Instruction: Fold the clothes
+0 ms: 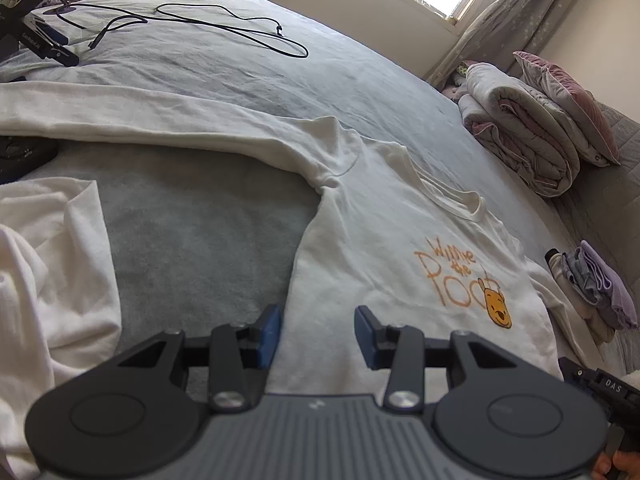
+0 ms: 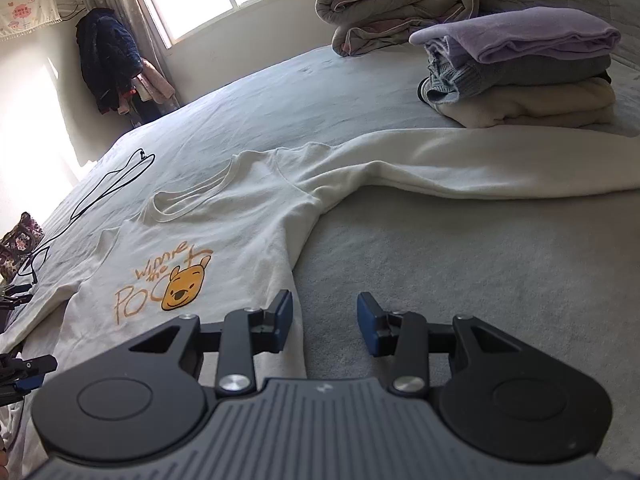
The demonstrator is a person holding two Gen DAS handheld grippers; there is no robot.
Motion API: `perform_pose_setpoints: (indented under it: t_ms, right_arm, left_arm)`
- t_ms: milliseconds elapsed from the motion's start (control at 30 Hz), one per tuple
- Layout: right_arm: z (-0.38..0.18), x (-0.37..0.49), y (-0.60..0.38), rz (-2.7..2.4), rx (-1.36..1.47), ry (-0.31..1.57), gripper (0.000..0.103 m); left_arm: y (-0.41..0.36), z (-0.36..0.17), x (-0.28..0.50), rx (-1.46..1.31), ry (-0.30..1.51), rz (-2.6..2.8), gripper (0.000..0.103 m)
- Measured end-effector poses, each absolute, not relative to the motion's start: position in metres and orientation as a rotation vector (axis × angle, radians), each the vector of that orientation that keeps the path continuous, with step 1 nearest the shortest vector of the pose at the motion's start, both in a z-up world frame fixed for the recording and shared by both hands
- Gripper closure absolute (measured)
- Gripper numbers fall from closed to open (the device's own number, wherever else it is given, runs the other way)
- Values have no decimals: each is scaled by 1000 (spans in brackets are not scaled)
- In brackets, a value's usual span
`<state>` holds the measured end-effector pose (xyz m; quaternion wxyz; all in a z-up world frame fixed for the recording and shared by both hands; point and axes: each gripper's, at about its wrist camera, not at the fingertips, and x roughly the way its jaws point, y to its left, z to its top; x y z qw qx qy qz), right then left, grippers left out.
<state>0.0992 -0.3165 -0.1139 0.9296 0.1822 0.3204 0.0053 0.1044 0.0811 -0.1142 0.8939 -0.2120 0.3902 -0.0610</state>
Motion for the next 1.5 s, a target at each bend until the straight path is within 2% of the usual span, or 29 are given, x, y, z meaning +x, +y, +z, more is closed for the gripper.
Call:
perform_pose_setpoints:
  t_ms: [667, 1033, 1500]
  right_arm:
    - [-125, 121, -287, 103, 305, 688, 62]
    - [-117, 128, -357, 53, 681, 611, 62]
    - [-131, 148, -323, 91, 468, 647, 62]
  left_arm:
    - [75, -115, 105, -378, 804, -130, 61]
    - [77, -116, 107, -398, 804, -136, 61]
    - [72, -116, 108, -347, 796, -139, 61]
